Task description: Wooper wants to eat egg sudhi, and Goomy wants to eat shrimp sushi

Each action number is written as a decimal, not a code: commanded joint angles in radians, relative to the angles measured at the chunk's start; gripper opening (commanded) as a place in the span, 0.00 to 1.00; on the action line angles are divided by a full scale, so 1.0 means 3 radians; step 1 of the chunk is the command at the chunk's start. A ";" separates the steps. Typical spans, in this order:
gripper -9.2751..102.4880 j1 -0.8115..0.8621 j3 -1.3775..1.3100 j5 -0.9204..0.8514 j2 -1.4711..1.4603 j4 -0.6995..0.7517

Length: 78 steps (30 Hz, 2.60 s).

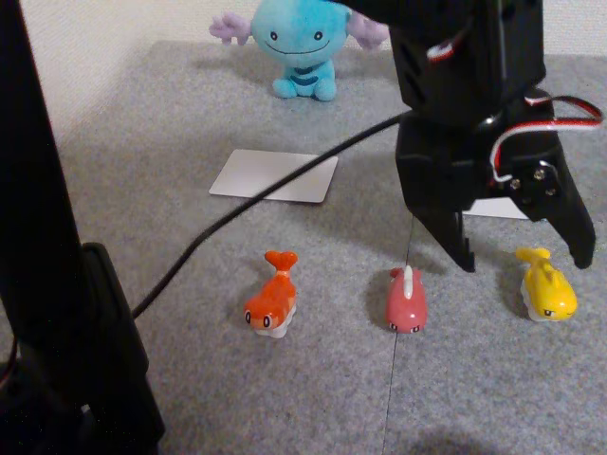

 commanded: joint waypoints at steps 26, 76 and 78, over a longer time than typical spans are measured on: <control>0.11 0.0148 -0.0915 0.0179 -0.0787 0.0455; 0.47 -0.2690 -0.1667 0.2664 -0.1043 0.0844; 0.48 -0.2690 -0.1667 0.2603 -0.0859 0.1002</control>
